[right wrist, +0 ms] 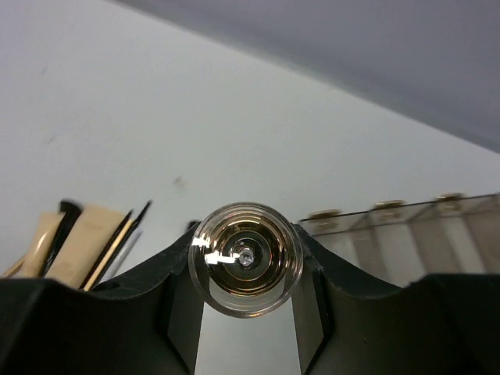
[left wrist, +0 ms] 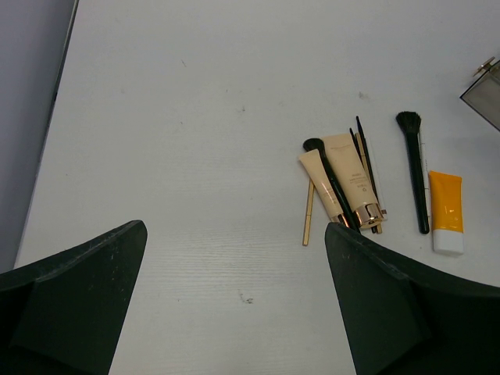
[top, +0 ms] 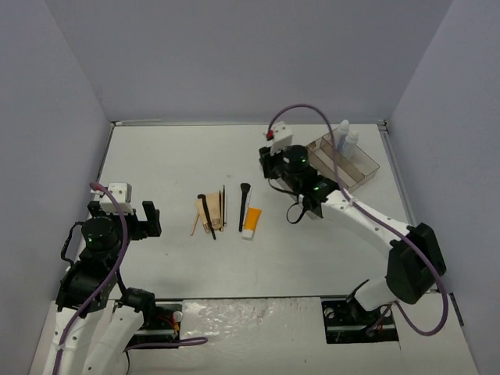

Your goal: Organize the makeup

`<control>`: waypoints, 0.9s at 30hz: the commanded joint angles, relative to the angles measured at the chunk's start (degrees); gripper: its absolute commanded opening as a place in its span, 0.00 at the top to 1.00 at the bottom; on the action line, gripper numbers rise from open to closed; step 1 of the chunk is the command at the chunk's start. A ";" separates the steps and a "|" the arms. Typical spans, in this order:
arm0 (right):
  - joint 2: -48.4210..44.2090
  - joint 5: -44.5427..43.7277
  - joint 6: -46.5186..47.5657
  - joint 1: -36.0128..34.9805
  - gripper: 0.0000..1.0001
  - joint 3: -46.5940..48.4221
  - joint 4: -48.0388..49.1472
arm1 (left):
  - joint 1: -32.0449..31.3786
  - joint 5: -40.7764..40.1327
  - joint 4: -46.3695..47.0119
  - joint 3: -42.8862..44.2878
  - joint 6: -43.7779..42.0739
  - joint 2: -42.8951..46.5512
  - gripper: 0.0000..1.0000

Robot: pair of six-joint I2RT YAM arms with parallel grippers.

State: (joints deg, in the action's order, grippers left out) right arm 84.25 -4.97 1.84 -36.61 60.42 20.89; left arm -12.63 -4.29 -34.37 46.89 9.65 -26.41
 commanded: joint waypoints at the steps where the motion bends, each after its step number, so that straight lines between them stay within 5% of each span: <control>1: -7.31 -8.16 -2.39 12.05 1.00 -1.61 -1.08 | 0.41 0.51 3.59 0.66 0.72 -0.46 0.03; 6: -9.65 -7.92 -9.21 28.22 1.00 -3.47 -1.64 | 0.41 0.52 3.61 0.71 0.85 -0.27 0.03; 12: -4.72 -7.52 -13.42 39.04 1.00 -2.01 1.13 | 0.32 0.52 3.61 0.65 0.90 -0.39 0.03; 27: 9.85 -8.04 -12.61 43.55 1.00 2.43 11.22 | 0.32 0.78 3.78 0.83 0.81 -1.01 0.03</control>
State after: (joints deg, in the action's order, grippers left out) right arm 93.21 -11.99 -11.84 6.60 58.74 21.90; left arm -12.62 -4.03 -34.37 46.89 9.67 -26.26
